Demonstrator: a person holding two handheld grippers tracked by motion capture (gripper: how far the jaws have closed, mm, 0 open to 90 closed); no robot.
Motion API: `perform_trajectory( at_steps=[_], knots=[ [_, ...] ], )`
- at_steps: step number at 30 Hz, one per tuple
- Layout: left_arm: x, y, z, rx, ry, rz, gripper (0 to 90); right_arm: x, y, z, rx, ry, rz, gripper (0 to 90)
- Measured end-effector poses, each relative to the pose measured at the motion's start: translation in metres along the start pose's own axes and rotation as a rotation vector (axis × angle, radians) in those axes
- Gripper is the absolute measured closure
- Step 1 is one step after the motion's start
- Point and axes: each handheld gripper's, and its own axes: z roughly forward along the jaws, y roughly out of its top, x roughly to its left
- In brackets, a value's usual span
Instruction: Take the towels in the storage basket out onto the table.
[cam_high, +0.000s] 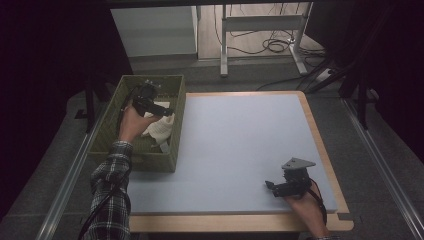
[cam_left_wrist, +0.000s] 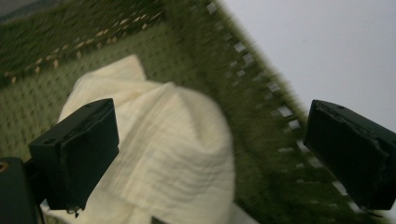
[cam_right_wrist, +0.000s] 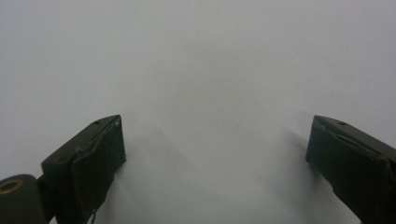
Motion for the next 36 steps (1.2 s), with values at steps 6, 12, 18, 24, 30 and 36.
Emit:
perform_trajectory(
  at_steps=[6,12,18,24,30,36],
  knots=[
    [0.016,-0.013,0.021,0.097,0.026,-0.048,2.6,0.000,0.000,0.000,0.000,0.000,0.001,4.7],
    [0.021,-0.018,0.045,0.208,0.053,-0.101,2.0,0.000,0.000,0.000,0.000,0.000,0.001,4.8],
    [0.022,-0.022,0.069,0.326,0.068,-0.118,1.9,0.000,0.000,0.000,0.000,0.000,0.000,4.8],
    [0.021,-0.028,0.089,0.456,0.073,-0.073,5.0,0.000,0.000,0.000,-0.001,0.000,-0.001,4.8],
    [0.021,-0.027,0.085,0.474,0.074,-0.044,42.2,0.000,0.000,0.000,-0.001,0.000,0.000,4.8],
    [0.022,-0.026,0.079,0.459,0.096,-0.034,77.4,0.000,0.000,0.000,-0.001,0.001,0.000,4.8]
  ],
)
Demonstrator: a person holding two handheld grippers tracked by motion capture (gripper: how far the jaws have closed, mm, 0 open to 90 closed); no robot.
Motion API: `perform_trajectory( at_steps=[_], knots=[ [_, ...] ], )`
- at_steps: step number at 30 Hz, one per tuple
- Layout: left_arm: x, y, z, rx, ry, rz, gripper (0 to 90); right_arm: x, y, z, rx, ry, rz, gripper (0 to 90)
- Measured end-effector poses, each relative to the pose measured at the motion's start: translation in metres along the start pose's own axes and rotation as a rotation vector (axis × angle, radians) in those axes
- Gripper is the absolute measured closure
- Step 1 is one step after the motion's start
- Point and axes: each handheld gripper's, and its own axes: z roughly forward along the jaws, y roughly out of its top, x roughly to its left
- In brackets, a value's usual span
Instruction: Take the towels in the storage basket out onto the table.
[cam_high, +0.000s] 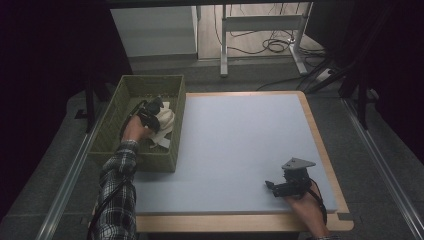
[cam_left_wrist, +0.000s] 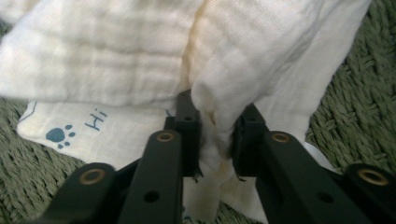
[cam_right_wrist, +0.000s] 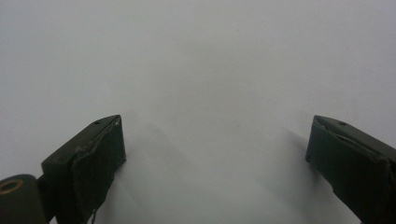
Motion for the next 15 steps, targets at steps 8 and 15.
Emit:
perform_trajectory(
  at_steps=[8,15],
  knots=[
    [0.013,-0.009,-0.021,-0.131,-0.073,-0.063,78.6,0.000,0.000,0.000,0.000,0.000,0.000,4.8],
    [0.022,-0.022,-0.050,-0.220,-0.135,-0.095,78.5,0.000,0.000,0.000,0.000,0.000,-0.001,4.8]
  ],
)
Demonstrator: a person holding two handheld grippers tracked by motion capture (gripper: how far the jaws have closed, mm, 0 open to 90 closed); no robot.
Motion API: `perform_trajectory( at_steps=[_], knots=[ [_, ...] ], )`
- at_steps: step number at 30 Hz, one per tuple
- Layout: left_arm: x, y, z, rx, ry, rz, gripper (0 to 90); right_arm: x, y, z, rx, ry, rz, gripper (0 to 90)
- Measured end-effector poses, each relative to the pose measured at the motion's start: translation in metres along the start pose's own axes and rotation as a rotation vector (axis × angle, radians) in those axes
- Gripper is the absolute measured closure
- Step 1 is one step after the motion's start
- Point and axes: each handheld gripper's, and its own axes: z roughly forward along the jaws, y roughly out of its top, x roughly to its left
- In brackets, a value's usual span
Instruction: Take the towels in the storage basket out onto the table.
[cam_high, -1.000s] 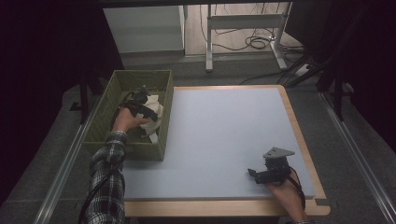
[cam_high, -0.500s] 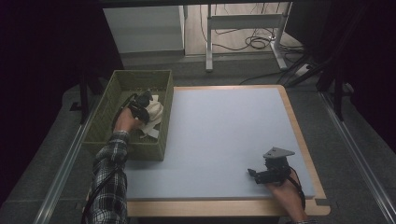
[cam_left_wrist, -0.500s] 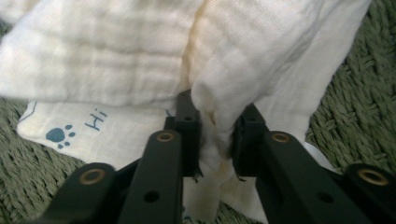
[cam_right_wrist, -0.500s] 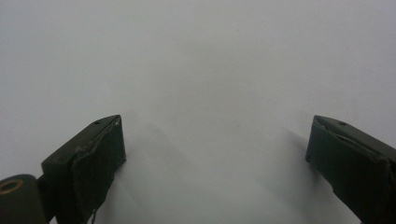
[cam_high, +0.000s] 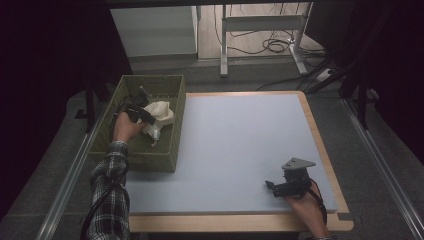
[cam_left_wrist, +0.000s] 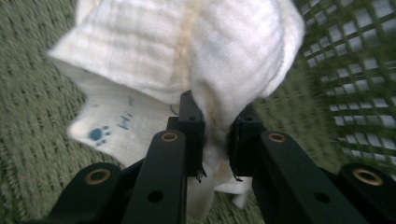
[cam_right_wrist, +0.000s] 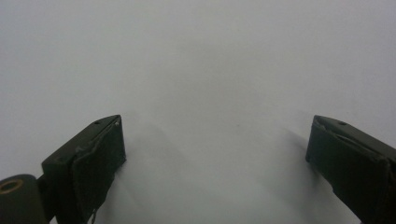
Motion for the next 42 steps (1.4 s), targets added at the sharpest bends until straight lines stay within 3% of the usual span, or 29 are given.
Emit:
perform_trajectory(
  at_steps=[10,23,33,42],
  knots=[
    [-0.002,-0.004,-0.045,-0.083,-0.049,-0.007,78.3,0.000,0.000,0.000,0.000,0.000,0.000,4.8],
    [-0.011,-0.010,-0.093,-0.155,-0.080,0.026,78.0,0.000,0.000,0.000,0.001,0.000,0.000,4.8],
    [-0.016,-0.010,-0.127,-0.173,-0.096,0.042,77.7,0.000,0.000,0.000,0.000,0.000,0.001,4.8],
    [-0.027,-0.004,-0.161,-0.190,-0.083,0.068,77.5,0.000,0.000,0.000,-0.001,0.000,0.001,4.8]
  ],
)
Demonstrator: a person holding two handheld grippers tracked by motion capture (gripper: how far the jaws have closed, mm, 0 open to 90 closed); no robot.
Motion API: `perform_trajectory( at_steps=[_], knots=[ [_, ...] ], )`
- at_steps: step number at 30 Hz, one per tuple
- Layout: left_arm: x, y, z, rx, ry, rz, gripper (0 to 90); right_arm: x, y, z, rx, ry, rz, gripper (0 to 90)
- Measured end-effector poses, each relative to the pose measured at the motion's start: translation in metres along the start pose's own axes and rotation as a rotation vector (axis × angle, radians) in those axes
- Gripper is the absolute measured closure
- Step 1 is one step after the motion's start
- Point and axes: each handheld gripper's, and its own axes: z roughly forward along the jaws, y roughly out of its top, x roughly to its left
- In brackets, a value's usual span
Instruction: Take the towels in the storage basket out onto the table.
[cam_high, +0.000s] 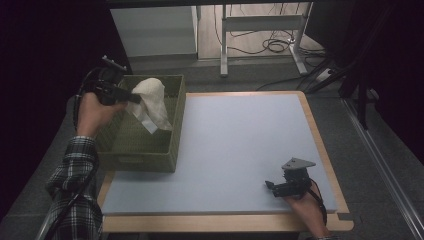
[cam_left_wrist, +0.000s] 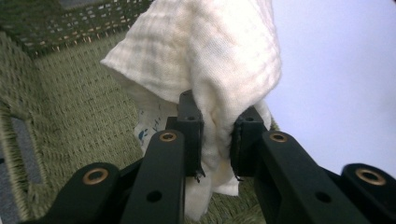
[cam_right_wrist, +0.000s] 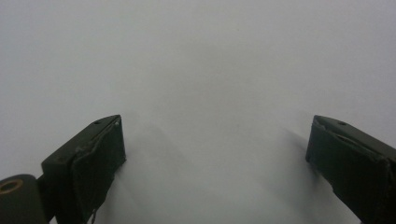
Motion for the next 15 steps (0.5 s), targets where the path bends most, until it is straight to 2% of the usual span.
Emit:
perform_trajectory(
  at_steps=[8,15],
  knots=[
    [-0.015,0.013,-0.028,-0.034,0.004,0.026,77.4,0.000,0.000,0.000,0.002,0.001,0.001,4.7],
    [-0.034,0.028,-0.047,-0.069,0.005,0.061,77.3,0.000,0.000,0.000,0.004,0.001,0.003,4.8]
  ],
)
